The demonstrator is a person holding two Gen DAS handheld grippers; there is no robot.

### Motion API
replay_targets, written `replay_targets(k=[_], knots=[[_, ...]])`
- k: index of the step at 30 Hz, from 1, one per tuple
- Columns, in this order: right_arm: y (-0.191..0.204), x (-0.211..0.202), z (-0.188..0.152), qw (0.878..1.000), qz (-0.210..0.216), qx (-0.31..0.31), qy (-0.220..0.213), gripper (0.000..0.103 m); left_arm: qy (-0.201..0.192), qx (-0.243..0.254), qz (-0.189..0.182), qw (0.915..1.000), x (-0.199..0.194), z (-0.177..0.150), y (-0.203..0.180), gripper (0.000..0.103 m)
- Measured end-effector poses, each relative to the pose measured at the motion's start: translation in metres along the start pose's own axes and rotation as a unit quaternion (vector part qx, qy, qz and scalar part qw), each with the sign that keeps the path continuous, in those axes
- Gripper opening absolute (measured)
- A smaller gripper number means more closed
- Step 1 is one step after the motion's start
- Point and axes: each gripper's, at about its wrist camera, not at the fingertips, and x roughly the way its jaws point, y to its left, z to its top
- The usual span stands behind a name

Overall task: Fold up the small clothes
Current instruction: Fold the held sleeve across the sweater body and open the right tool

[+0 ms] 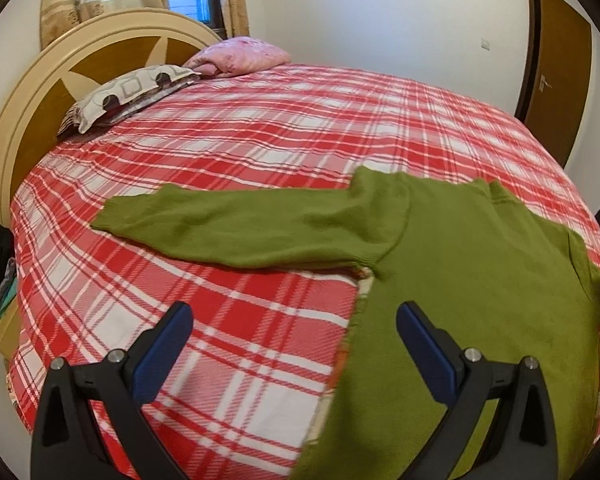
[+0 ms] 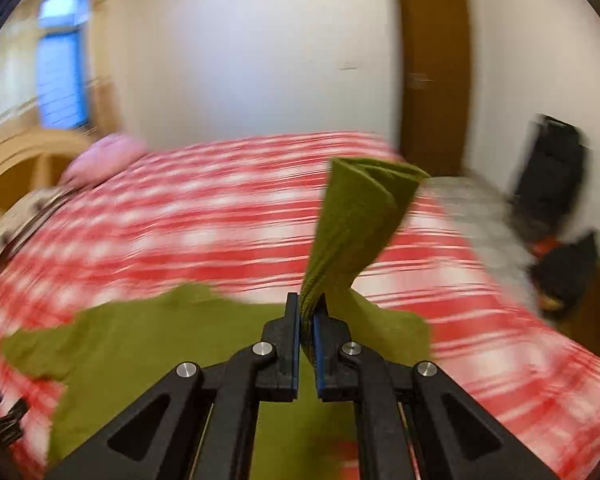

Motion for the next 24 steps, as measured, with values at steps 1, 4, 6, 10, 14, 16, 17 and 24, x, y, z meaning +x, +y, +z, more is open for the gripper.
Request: replay_targets(k=[1,4,6,10,14,16,17,24], knots=[[0.028,0.012,-0.005,1.0,0.016,-0.018,0.005,0.005,-0.002,-0.005,0.002,1.0,-0.001,0.001,0.006,0.103],[0.094,0.046,-0.027,0.996,0.066,-0.049,0.033,0.005,-0.007,-0.021,0.008,0.9997,-0.002,0.002,0.025,0.103],[0.128,0.065,-0.044,0.993,0.088,-0.063,0.048,0.005,-0.014,-0.024,0.02,0.9994,-0.002,0.002,0.036,0.103],[0.168,0.097,-0.074,0.986,0.121,-0.083,0.076,0.005,-0.021,-0.027,0.042,0.9985,0.003,0.001,0.056,0.103],[0.187,0.111,-0.096,0.98,0.143,-0.091,0.107,0.006,-0.008,-0.045,0.043,0.998,0.015,-0.001,0.073,0.103],[0.19,0.116,-0.101,0.974,0.159,-0.09,0.133,0.013,0.0,-0.054,0.04,0.9977,0.023,-0.001,0.078,0.103],[0.189,0.115,-0.103,0.971,0.173,-0.087,0.138,0.017,0.002,-0.055,0.04,0.9977,0.023,-0.002,0.08,0.103],[0.189,0.08,-0.111,0.951,0.268,-0.068,0.142,0.059,0.008,-0.058,0.041,0.9974,0.028,-0.004,0.081,0.103]])
